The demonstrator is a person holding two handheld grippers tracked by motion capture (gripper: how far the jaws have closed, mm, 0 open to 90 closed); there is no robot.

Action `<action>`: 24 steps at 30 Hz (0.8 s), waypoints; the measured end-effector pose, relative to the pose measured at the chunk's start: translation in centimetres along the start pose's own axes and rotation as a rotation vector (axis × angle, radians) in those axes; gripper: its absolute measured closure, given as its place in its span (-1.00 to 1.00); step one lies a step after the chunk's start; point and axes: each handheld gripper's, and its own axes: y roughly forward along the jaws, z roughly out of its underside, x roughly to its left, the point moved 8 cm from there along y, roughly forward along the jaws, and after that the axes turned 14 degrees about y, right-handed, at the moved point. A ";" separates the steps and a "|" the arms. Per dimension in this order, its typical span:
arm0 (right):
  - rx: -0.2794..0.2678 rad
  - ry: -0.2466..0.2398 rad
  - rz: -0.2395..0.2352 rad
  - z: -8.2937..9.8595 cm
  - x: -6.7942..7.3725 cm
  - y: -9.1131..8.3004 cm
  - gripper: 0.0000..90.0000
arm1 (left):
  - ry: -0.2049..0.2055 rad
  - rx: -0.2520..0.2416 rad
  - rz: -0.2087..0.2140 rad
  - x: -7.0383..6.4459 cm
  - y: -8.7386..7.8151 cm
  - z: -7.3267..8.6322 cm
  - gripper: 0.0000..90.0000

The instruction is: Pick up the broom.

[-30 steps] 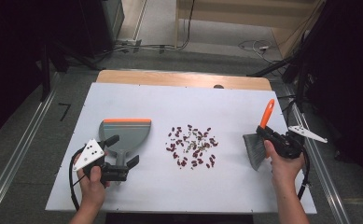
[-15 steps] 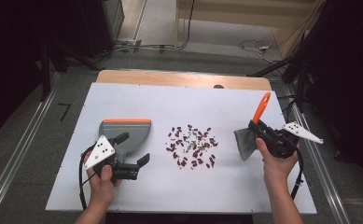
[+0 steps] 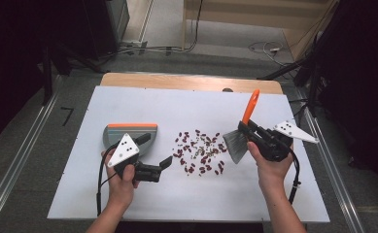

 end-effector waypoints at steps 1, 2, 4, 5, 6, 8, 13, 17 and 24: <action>0.005 -0.005 -0.007 0.1 0.4 0.2 0.53 | 0.000 0.002 0.002 -0.1 0.2 -0.1 -1.00; 0.007 -0.009 -0.014 0.2 0.9 0.5 0.53 | -0.002 0.000 0.006 -0.2 0.4 -0.2 -1.00; 0.017 -0.021 -0.030 0.6 1.8 0.9 0.53 | -0.003 0.000 0.008 -0.2 0.6 -0.2 -1.00; 0.022 -0.030 -0.037 0.8 2.2 1.1 0.53 | -0.008 -0.006 0.015 -0.4 0.8 -0.3 -1.00; 0.025 -0.033 -0.045 0.9 2.6 1.3 0.53 | -0.007 -0.007 0.020 -0.5 0.9 -0.3 -1.00; 0.028 -0.039 -0.061 1.1 3.3 1.6 0.53 | -0.001 -0.002 0.027 -0.8 1.3 -0.1 -1.00; 0.048 -0.054 -0.089 2.0 5.0 2.2 0.53 | -0.019 0.002 0.060 -2.1 1.9 -0.1 -1.00; 0.051 -0.070 -0.098 2.4 6.1 2.2 0.53 | -0.026 0.007 0.107 -3.8 2.6 -0.2 -1.00; 0.053 -0.081 -0.125 3.2 8.2 2.5 0.53 | -0.018 0.007 0.175 -6.9 4.0 -0.5 -0.85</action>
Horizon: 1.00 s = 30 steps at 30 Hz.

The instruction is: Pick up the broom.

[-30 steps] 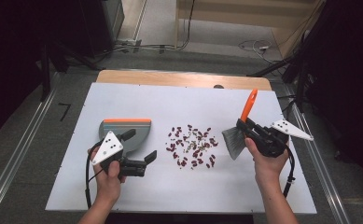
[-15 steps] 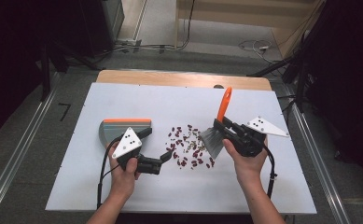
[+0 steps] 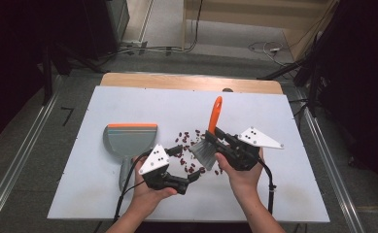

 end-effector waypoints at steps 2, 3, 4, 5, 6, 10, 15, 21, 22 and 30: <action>0.007 -0.017 -0.004 0.4 0.7 0.1 0.53 | -0.009 0.029 -0.019 -0.2 0.5 0.3 -0.77; 0.008 -0.028 -0.002 0.5 1.0 0.1 0.53 | -0.018 0.040 -0.027 -0.3 0.7 0.6 -0.72; 0.009 -0.035 -0.006 0.7 1.4 0.2 0.53 | -0.030 0.048 -0.029 -0.3 0.8 0.8 -0.66; 0.010 -0.039 -0.007 0.8 1.7 0.2 0.53 | -0.035 0.056 -0.032 -0.4 1.0 1.1 -0.61; 0.011 -0.039 -0.010 1.0 2.0 0.2 0.53 | -0.035 0.065 -0.033 -0.5 1.0 1.2 -0.56; 0.022 -0.040 -0.026 1.6 3.2 0.7 0.53 | -0.045 0.063 -0.027 -0.6 0.8 1.2 -0.33; 0.010 -0.071 -0.016 1.8 4.0 0.6 0.53 | -0.059 0.057 -0.006 -0.4 0.7 1.3 0.07; -0.001 -0.056 -0.029 1.6 4.2 0.4 0.53 | -0.069 0.087 -0.007 -0.1 0.8 1.6 0.44; -0.002 -0.058 -0.027 1.6 4.2 0.4 0.53 | -0.074 0.086 -0.001 -0.1 0.8 1.7 0.51; 0.031 -0.056 -0.038 1.7 3.8 0.6 0.52 | -0.053 0.116 0.002 0.1 0.7 2.0 0.87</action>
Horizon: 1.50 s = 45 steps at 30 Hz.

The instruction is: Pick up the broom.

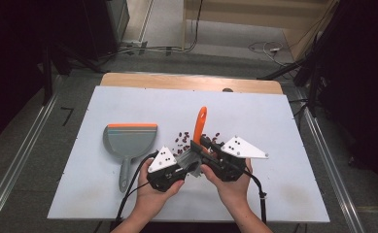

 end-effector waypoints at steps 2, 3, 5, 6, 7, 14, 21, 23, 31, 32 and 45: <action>0.017 -0.025 -0.025 0.0 0.1 0.2 0.31 | 0.001 0.014 -0.003 0.4 -0.3 0.2 0.89; 0.028 -0.041 -0.042 -0.1 0.2 0.3 0.18 | -0.002 0.013 0.000 0.7 -0.5 0.2 0.89; 0.032 -0.065 -0.068 -0.4 0.2 0.1 -0.01 | -0.004 0.003 0.010 1.2 -1.1 0.2 0.89; 0.033 -0.069 -0.087 -0.6 0.1 -0.1 -0.08 | 0.000 -0.002 0.012 1.5 -1.5 0.1 0.90; 0.041 -0.071 -0.100 -0.7 -0.1 -0.3 -0.12 | -0.002 -0.012 0.020 1.7 -1.9 0.0 0.90; 0.144 -0.008 -0.260 0.1 -1.8 -0.4 -0.04 | 0.024 -0.077 0.112 2.9 -4.4 -0.6 0.90; 0.188 -0.004 -0.345 1.2 -1.5 0.0 0.03 | 0.071 -0.111 0.229 2.0 -5.0 -0.9 0.90; 0.194 -0.013 -0.383 1.3 -1.0 0.0 0.05 | 0.083 -0.113 0.262 1.5 -4.8 -0.9 0.90; 0.233 -0.006 -0.503 2.0 0.1 0.0 0.15 | 0.109 -0.115 0.339 0.2 -4.5 -0.9 0.89; 0.235 -0.005 -0.518 2.1 0.2 -0.1 0.23 | 0.113 -0.115 0.344 0.2 -4.5 -0.9 0.89; 0.255 -0.031 -0.520 2.2 0.4 -0.4 0.51 | 0.092 -0.112 0.364 0.3 -4.5 -0.7 0.77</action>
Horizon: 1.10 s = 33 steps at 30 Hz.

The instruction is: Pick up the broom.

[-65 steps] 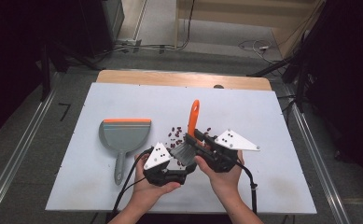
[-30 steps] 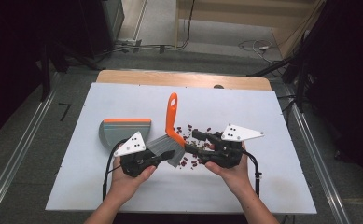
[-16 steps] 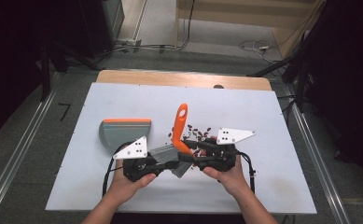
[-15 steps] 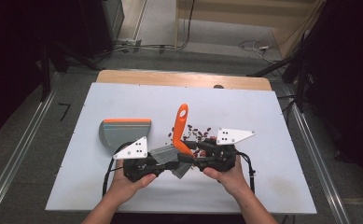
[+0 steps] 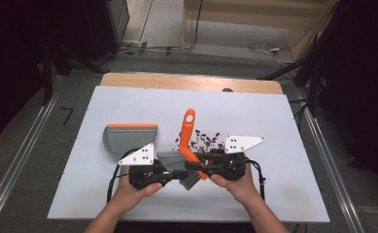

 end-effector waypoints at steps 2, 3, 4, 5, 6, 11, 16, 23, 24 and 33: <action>0.004 -0.005 0.017 -0.1 0.0 0.0 0.51 | -0.003 -0.003 -0.015 0.1 0.0 0.0 0.70; 0.003 -0.006 0.025 -0.1 0.1 0.0 0.51 | -0.005 -0.002 -0.025 0.2 -0.1 0.0 0.62; -0.001 -0.007 0.034 -0.2 0.1 0.0 0.51 | -0.007 0.002 -0.038 0.3 -0.1 0.0 0.55; -0.002 -0.008 0.043 -0.3 0.0 -0.1 0.51 | -0.008 0.005 -0.054 0.4 -0.2 0.1 0.44; -0.005 -0.007 0.055 -0.3 0.0 -0.2 0.51 | -0.010 0.005 -0.066 0.5 -0.3 0.1 0.33; -0.034 0.027 0.133 -0.8 -1.1 -1.1 0.51 | -0.032 0.012 -0.137 1.4 -0.9 0.5 -0.21; -0.049 0.042 0.221 -1.1 -2.3 -2.0 0.51 | -0.051 0.005 -0.205 2.4 -2.1 0.5 -0.55; -0.057 0.049 0.363 -1.5 -3.9 -3.1 0.51 | -0.072 -0.007 -0.288 3.7 -3.9 0.6 -0.87; -0.061 0.052 0.386 -1.6 -4.2 -3.3 0.51 | -0.074 -0.010 -0.296 3.8 -4.1 0.5 -0.92; -0.072 0.081 0.522 -1.7 -6.3 -5.1 0.51 | -0.080 -0.011 -0.371 4.9 -5.6 0.7 -1.00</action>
